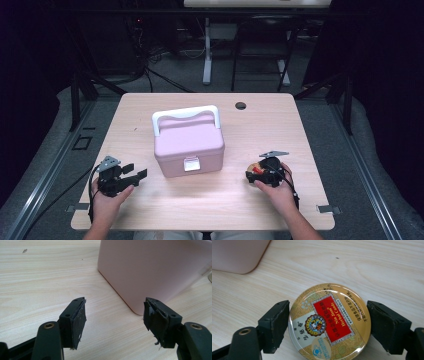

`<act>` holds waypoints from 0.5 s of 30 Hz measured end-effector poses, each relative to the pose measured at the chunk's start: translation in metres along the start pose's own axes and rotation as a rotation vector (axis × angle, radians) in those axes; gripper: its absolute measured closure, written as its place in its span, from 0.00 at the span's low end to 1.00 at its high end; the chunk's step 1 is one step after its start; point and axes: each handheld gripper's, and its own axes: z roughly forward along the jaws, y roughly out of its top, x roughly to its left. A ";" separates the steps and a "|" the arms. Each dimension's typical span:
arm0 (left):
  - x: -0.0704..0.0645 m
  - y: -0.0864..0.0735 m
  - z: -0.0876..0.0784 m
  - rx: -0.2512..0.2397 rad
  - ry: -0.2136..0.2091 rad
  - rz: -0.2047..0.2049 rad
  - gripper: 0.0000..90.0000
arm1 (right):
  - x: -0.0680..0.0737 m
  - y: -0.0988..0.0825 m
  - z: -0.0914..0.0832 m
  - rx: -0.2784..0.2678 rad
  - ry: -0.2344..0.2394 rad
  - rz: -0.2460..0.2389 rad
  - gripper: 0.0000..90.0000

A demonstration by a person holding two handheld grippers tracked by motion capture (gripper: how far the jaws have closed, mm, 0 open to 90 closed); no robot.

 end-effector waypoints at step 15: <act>-0.001 0.001 0.002 0.005 -0.004 0.008 0.39 | -0.038 -0.023 -0.028 -0.014 -0.082 0.066 0.22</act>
